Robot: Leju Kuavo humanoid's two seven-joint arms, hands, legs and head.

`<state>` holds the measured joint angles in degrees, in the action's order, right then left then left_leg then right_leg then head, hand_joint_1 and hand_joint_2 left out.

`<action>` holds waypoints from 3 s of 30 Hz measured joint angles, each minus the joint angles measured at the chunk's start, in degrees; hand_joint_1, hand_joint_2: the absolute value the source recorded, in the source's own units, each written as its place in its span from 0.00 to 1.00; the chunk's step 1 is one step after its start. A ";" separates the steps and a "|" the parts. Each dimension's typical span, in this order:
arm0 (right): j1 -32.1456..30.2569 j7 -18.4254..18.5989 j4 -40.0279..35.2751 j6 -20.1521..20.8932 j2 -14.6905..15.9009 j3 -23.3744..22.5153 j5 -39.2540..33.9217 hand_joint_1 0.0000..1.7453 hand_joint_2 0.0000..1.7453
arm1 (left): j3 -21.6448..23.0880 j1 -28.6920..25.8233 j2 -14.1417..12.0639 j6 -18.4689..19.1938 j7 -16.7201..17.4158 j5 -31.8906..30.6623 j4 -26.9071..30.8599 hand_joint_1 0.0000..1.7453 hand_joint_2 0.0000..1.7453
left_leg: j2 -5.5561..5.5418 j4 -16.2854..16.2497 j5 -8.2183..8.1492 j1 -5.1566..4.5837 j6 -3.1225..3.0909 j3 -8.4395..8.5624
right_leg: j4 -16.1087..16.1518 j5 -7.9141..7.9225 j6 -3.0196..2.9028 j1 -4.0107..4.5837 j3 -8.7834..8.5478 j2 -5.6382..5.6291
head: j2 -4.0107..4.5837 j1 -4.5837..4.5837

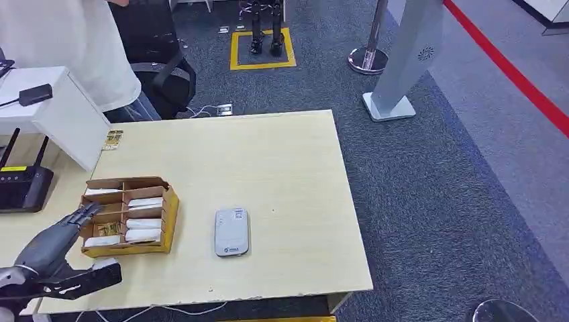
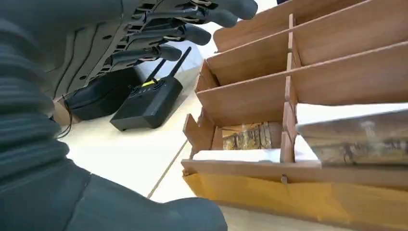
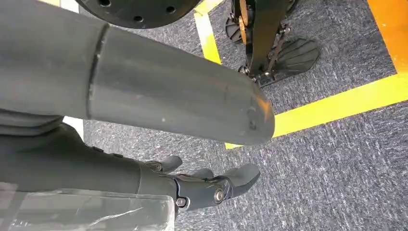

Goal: Pass the card to the sensor for recognition and then transmit it.

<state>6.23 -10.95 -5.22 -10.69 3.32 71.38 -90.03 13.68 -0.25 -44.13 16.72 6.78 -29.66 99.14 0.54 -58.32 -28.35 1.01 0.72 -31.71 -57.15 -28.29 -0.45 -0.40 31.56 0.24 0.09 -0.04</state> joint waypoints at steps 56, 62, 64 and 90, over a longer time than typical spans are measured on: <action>0.36 0.59 -0.02 0.02 0.00 2.19 0.00 0.00 0.00 | 12.92 10.21 -4.20 3.13 -0.90 7.04 0.18 0.00 1.00 | -0.02 -0.01 0.02 0.03 0.02 -0.01 | 0.01 0.01 -0.03 0.02 0.01 0.03 | 0.00 0.04; 0.35 0.59 -0.02 0.02 0.00 2.19 0.00 0.00 0.00 | 12.92 9.62 -4.79 3.15 -0.85 7.06 1.03 0.00 1.00 | -0.03 -0.01 0.02 0.03 0.02 -0.01 | 0.01 0.01 -0.03 0.03 0.01 0.04 | 0.00 0.02; 0.39 0.57 -0.02 0.04 0.00 2.19 0.00 0.00 0.00 | 12.92 9.53 -4.77 3.15 -0.83 7.10 1.16 0.00 1.00 | -0.03 -0.01 0.02 0.03 0.02 -0.01 | 0.01 0.01 -0.03 0.03 0.01 0.04 | 0.00 0.02; 0.48 0.50 -0.02 0.04 0.00 2.38 0.00 0.00 0.00 | 14.60 15.05 0.13 3.06 -0.81 5.44 -4.52 0.00 1.00 | -0.03 -0.01 0.02 0.03 0.03 -0.01 | 0.01 0.02 -0.03 0.03 0.02 0.04 | 0.00 0.02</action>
<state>6.72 -10.45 -5.25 -10.64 3.32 73.77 -90.03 28.28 14.80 -44.00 19.78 5.97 -24.22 94.62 0.51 -58.33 -28.34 1.04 0.74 -31.72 -57.14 -28.27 -0.49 -0.37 31.58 0.27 0.09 -0.02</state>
